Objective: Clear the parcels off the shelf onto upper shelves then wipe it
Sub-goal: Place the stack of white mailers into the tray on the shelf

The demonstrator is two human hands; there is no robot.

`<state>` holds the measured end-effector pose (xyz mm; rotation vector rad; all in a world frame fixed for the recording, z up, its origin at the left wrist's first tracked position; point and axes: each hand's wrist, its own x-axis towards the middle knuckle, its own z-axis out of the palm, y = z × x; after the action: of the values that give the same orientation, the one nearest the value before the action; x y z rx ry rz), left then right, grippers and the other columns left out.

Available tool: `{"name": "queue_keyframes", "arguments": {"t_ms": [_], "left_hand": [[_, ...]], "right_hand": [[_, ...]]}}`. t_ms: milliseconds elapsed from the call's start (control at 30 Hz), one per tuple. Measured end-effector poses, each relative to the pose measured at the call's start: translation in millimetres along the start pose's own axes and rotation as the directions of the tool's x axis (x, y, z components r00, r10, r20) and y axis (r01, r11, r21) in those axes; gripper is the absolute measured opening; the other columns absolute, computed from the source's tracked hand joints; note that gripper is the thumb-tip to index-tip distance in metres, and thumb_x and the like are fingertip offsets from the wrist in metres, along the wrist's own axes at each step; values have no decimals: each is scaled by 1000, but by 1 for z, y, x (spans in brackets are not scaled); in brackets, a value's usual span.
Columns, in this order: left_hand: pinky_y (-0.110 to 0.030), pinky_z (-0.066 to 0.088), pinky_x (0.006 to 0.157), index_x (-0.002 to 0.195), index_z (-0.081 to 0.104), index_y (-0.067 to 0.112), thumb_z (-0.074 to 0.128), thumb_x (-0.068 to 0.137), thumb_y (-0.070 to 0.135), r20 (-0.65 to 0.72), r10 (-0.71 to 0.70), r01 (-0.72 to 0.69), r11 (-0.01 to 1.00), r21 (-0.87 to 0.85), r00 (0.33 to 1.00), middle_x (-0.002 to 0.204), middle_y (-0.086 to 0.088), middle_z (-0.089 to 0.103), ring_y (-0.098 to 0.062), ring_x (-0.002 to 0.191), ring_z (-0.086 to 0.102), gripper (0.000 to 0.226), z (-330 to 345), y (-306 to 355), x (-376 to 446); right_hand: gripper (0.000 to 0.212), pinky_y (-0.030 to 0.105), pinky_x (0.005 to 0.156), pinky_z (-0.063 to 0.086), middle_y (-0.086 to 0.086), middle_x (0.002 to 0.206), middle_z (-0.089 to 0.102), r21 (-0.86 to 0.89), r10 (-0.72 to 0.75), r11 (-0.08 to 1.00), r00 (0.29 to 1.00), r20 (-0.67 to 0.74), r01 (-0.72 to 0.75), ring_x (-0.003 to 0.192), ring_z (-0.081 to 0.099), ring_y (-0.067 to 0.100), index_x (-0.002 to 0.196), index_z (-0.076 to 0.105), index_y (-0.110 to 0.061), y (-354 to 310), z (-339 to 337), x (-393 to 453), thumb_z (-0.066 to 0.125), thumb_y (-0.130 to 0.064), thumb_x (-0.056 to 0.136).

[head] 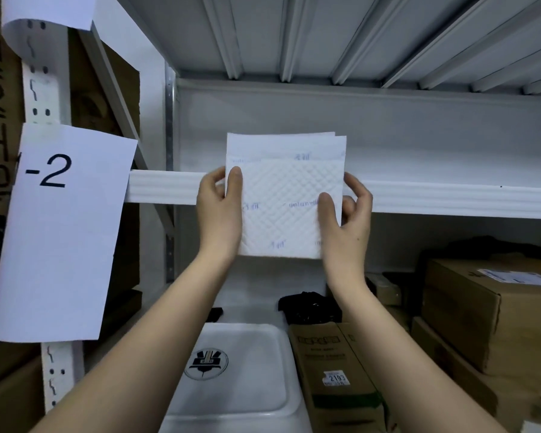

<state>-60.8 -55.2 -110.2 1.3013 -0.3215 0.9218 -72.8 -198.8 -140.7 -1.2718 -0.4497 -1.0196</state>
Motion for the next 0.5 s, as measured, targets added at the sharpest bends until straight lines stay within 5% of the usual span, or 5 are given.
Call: {"name": "queue_keyframes", "arguments": {"t_ms": [100, 200, 300, 500], "left_hand": [[-32, 32, 63, 70, 40, 8, 47, 98, 34, 7, 41, -41, 999, 5, 999, 70, -8, 40, -19, 67, 38, 39, -10, -20, -20], [-33, 35, 65, 77, 46, 2, 45, 100, 28, 30, 60, -61, 998, 28, 998, 75, -9, 45, -18, 71, 42, 35, -18, -37, -42], [-23, 39, 63, 76, 47, 14, 44, 101, 25, 50, 36, -39, 997, 69, 998, 74, 2, 48, -7, 69, 46, 27, -28, -53, -66], [-19, 44, 60, 84, 49, 9, 43, 101, 28, 17, -141, 138, 984, 116, 990, 78, 5, 56, -2, 68, 53, 26, -47, -95, -98]], "right_hand": [[26, 32, 90, 53, 4, 112, 67, 2, -1, 1000, 1000, 20, 1, 107, 64, 17, 123, 48, -24, 13, -7, -21, 53, -24, 97], [19, 28, 81, 53, 0, 108, 67, 24, 44, 999, 999, 25, -45, 99, 65, 10, 115, 50, -24, 34, -15, -45, 48, -30, 97], [15, 23, 73, 50, -9, 99, 63, -7, 94, 996, 995, 40, -94, 89, 62, 4, 105, 49, -29, 51, -23, -71, 44, -36, 93], [8, 18, 67, 51, -15, 92, 62, -22, 246, 969, 964, 103, -245, 81, 61, -6, 100, 46, -30, 83, -29, -110, 48, -31, 93]]}}
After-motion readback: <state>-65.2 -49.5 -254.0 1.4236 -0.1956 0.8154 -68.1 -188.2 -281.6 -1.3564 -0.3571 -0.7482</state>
